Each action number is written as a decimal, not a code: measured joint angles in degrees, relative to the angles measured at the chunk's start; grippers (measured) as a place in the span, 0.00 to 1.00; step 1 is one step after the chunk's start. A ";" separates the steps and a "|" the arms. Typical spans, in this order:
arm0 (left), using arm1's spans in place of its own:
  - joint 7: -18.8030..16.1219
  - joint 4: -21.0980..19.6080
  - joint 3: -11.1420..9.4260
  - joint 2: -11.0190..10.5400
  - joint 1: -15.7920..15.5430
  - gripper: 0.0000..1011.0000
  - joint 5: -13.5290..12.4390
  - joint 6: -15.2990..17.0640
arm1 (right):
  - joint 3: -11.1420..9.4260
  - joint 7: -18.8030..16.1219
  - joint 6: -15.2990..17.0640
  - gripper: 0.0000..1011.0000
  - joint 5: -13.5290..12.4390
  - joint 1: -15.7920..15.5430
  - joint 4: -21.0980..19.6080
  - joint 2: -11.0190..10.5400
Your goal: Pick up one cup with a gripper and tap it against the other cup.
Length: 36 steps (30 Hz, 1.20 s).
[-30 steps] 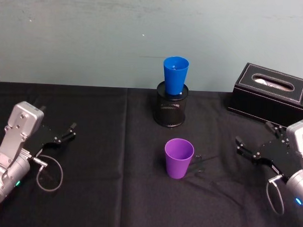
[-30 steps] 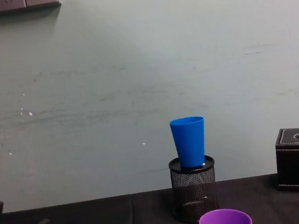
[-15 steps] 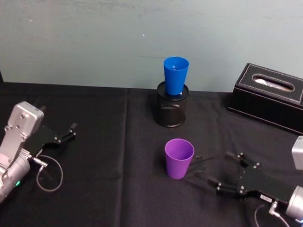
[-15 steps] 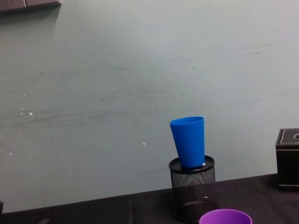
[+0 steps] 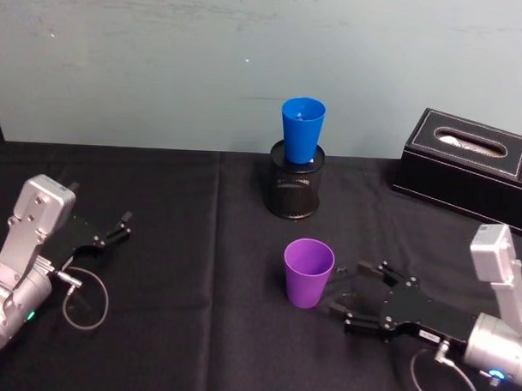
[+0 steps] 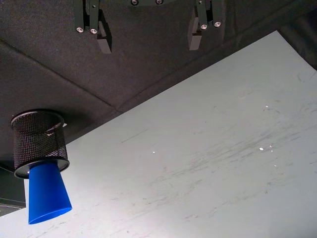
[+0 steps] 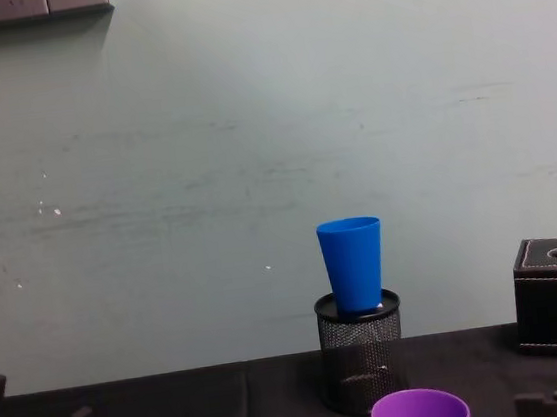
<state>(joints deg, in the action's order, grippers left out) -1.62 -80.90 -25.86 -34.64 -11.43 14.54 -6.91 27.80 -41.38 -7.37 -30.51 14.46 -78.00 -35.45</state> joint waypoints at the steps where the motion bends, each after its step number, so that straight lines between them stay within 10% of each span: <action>1: 0.00 0.00 0.00 0.00 0.00 1.00 0.00 0.00 | 0.10 0.01 0.10 0.99 0.21 0.16 0.17 0.30; 36: 0.00 0.00 0.00 0.00 0.00 1.00 0.00 0.00 | 2.46 1.13 1.67 0.99 5.37 8.60 11.78 10.62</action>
<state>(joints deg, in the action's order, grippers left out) -1.62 -80.90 -25.86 -34.65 -11.43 14.55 -6.91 30.26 -40.25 -5.70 -25.14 23.07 -66.23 -24.84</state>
